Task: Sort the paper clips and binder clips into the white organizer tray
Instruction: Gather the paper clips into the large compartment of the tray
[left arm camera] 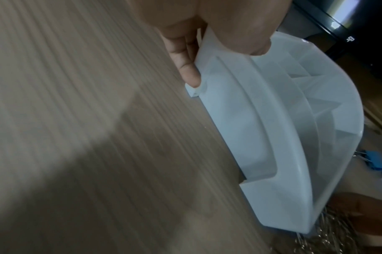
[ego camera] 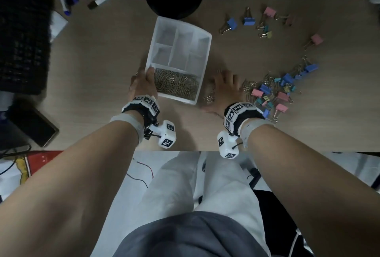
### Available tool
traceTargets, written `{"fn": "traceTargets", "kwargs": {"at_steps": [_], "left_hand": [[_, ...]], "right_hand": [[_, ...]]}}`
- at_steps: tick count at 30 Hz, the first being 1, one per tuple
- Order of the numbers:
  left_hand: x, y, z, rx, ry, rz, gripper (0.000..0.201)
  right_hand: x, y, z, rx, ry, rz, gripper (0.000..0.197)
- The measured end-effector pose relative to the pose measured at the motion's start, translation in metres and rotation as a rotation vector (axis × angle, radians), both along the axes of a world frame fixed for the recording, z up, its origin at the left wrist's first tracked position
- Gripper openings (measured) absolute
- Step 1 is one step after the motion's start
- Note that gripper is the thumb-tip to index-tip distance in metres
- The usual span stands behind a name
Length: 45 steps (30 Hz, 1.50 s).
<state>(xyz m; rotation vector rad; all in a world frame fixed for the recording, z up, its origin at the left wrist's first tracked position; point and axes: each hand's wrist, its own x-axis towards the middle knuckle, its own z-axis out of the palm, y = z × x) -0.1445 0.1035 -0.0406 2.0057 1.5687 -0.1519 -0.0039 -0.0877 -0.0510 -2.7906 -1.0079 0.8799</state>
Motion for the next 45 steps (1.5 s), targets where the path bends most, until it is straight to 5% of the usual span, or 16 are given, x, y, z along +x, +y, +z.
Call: {"fn": "traceTargets", "kwargs": {"at_steps": [3, 10, 18, 26, 29, 34, 39, 42, 45], "left_hand": [[-0.001, -0.002, 0.000, -0.001, 0.005, -0.002, 0.057], [-0.001, -0.001, -0.005, 0.013, -0.023, 0.021, 0.056], [-0.004, -0.003, -0.012, -0.034, -0.063, 0.062, 0.058], [-0.002, 0.001, -0.009, -0.088, -0.036, 0.060, 0.057], [-0.001, -0.001, -0.007, -0.105, -0.002, 0.066, 0.059], [0.008, -0.007, -0.003, -0.071, 0.052, 0.085, 0.053], [0.016, -0.026, 0.005, -0.063, 0.088, 0.082, 0.045], [0.020, -0.040, 0.009, -0.092, 0.101, 0.018, 0.043], [0.024, -0.049, 0.004, -0.015, 0.063, 0.149, 0.050]], "right_hand": [[0.000, 0.007, -0.003, 0.008, 0.024, -0.014, 0.098], [0.006, 0.002, -0.014, 0.242, 0.047, -0.126, 0.029], [0.014, 0.010, -0.007, 0.235, 0.068, -0.227, 0.013], [0.015, 0.012, 0.016, 0.448, 0.131, -0.374, 0.013], [0.007, 0.030, 0.032, 0.542, 0.283, -0.365, 0.012], [0.001, 0.044, 0.053, 0.366, 0.473, -0.207, 0.025], [0.034, -0.016, 0.045, 0.182, 0.140, -0.401, 0.025], [0.053, -0.049, 0.038, -0.061, 0.015, -0.577, 0.048], [0.060, -0.067, 0.029, -0.093, -0.002, -0.655, 0.059]]}}
